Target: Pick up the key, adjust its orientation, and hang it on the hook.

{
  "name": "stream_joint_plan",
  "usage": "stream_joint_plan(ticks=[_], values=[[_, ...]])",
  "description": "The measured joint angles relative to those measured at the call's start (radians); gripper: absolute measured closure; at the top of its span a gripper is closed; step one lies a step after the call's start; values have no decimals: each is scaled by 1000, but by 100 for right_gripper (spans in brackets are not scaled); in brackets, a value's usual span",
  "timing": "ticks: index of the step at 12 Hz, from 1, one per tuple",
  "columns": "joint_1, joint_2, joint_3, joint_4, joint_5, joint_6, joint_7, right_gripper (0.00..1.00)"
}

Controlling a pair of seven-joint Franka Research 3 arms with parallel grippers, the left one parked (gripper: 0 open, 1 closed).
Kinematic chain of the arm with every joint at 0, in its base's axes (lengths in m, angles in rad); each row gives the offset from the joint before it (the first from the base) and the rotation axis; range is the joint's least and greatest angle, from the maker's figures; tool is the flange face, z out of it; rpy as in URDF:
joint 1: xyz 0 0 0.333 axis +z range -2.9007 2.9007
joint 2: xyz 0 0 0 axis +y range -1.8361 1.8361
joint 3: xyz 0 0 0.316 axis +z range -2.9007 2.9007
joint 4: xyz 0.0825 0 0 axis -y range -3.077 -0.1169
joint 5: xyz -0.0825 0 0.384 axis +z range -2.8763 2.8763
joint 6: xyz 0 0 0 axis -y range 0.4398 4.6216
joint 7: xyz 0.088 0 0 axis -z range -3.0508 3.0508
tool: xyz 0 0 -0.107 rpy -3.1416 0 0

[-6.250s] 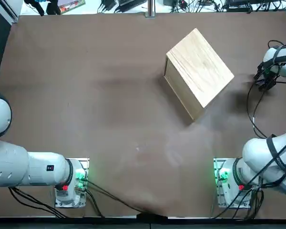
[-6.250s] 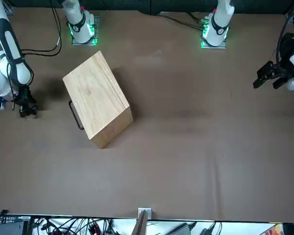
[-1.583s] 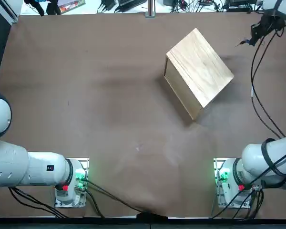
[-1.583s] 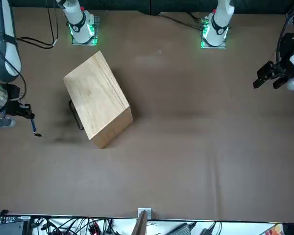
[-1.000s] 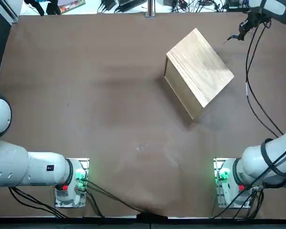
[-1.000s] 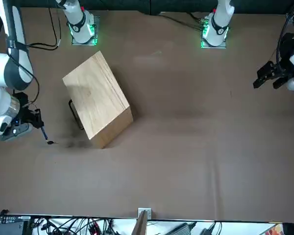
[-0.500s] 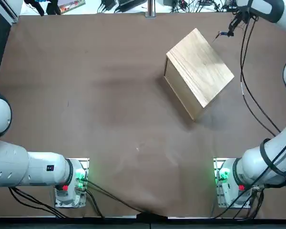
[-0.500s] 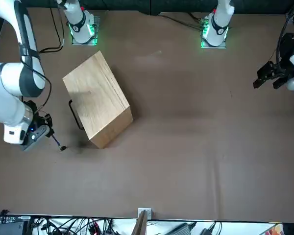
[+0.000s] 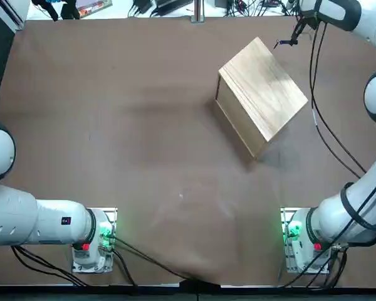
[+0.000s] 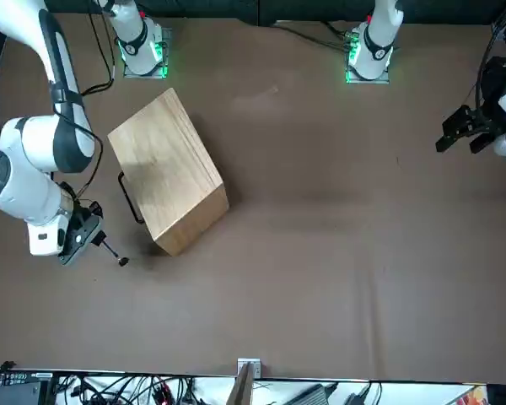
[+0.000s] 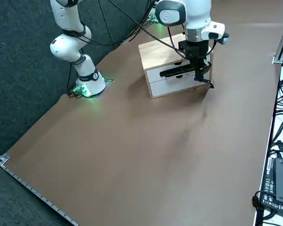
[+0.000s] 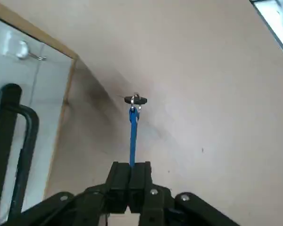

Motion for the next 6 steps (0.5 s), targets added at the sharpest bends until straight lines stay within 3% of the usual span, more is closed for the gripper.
stream_joint_plan(ticks=[6], values=[[56, 7, 1, 0, 1, 5, -69, 97]])
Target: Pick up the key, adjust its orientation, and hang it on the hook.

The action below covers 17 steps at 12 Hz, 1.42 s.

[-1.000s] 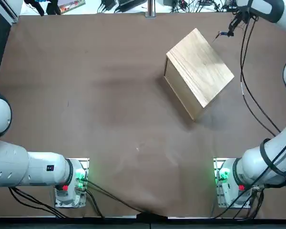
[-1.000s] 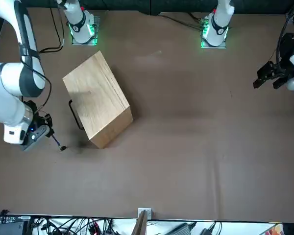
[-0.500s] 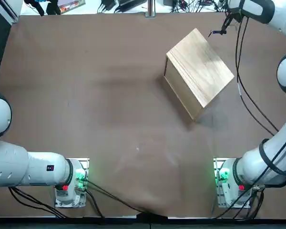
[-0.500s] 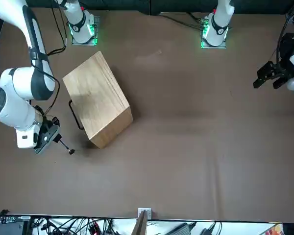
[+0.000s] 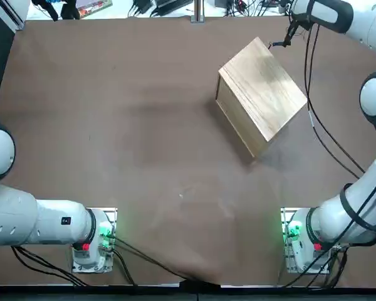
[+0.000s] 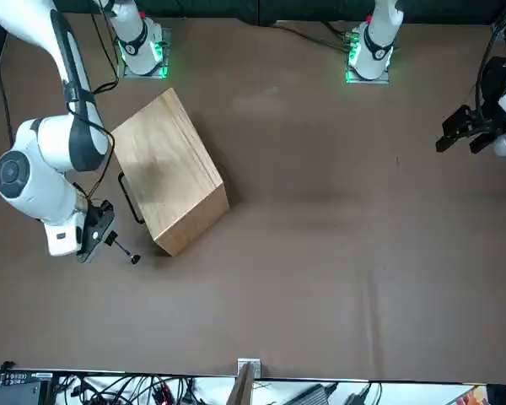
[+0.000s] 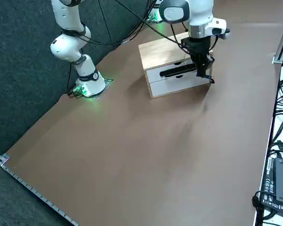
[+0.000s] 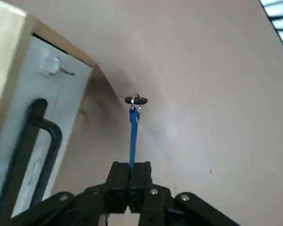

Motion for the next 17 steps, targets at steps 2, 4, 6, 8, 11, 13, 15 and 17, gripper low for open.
stream_joint_plan(ticks=[2, 4, 6, 8, 11, 13, 15, 17], values=[[10, 0, 7, 0, 10, 1, -37, 97], [13, 0, 11, 0, 32, 1, -78, 97], [12, 0, 11, 0, 68, 1, -138, 97], [10, 0, 10, 0, 109, 0, -199, 97], [8, 0, 10, 0, 132, -1, -251, 97], [9, 1, 10, 0, 133, -1, -257, 97], [9, 1, 10, 0, 133, -1, -263, 97], [10, 1, 11, 0, 133, -2, -279, 97]])
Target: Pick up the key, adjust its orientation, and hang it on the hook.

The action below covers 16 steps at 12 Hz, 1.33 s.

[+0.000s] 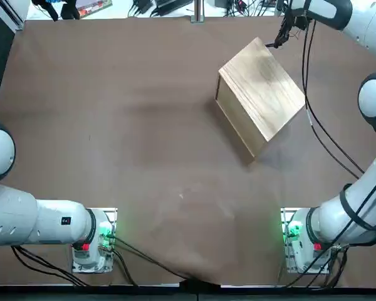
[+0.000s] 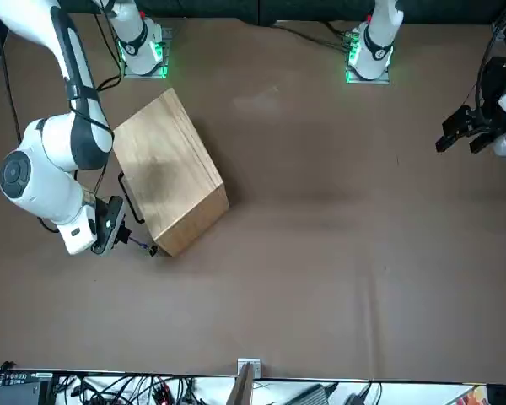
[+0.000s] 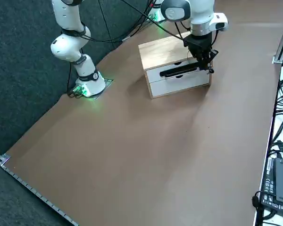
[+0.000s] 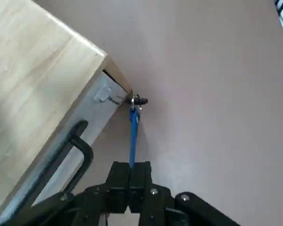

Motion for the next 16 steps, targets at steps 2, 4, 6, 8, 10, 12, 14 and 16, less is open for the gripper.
stream_joint_plan(ticks=[2, 4, 6, 8, 10, 12, 14, 16], values=[[0, 0, 0, 0, 1, -6, -35, 97], [0, 0, 0, 0, 1, -28, -63, 97], [0, 0, 0, 0, 1, -33, -70, 97], [0, 0, 0, 0, 1, -39, -73, 97], [0, 0, 0, 0, 2, -44, -78, 97], [1, 0, 1, 0, 2, -49, -81, 97], [1, 1, 1, 0, 2, -52, -83, 97], [1, 1, 1, 0, 2, -54, -85, 97]])
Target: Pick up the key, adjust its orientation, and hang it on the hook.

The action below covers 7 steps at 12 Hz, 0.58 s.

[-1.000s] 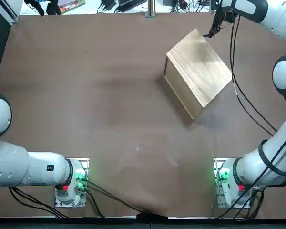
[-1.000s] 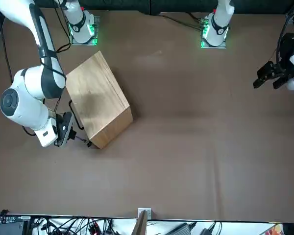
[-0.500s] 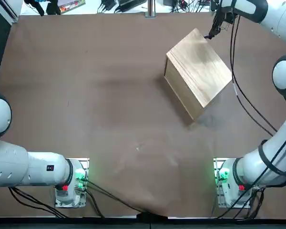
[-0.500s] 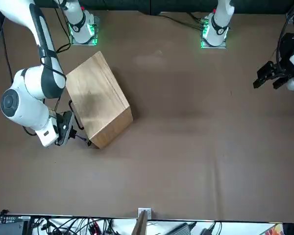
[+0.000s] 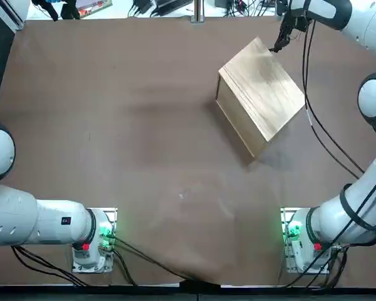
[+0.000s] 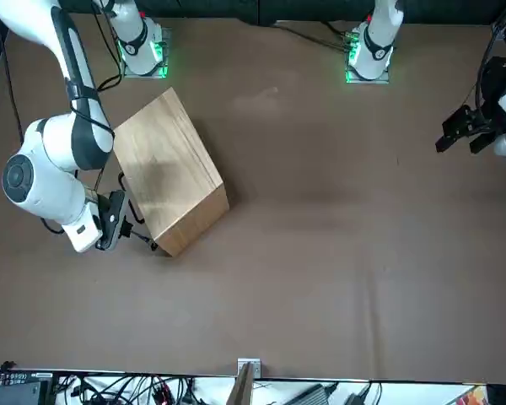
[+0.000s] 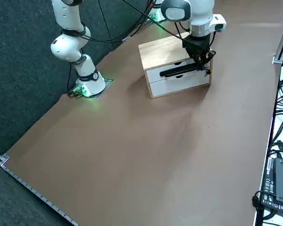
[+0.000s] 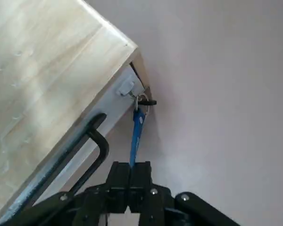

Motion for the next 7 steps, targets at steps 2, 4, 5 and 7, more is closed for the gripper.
stream_joint_plan(ticks=[2, 4, 5, 7], values=[[0, 1, 0, 0, 0, -1, -1, 97], [1, 2, 0, 0, 0, -4, -1, 97], [1, 2, 1, 0, 0, -7, -2, 97], [1, 2, 1, 0, 2, -11, -2, 86]])
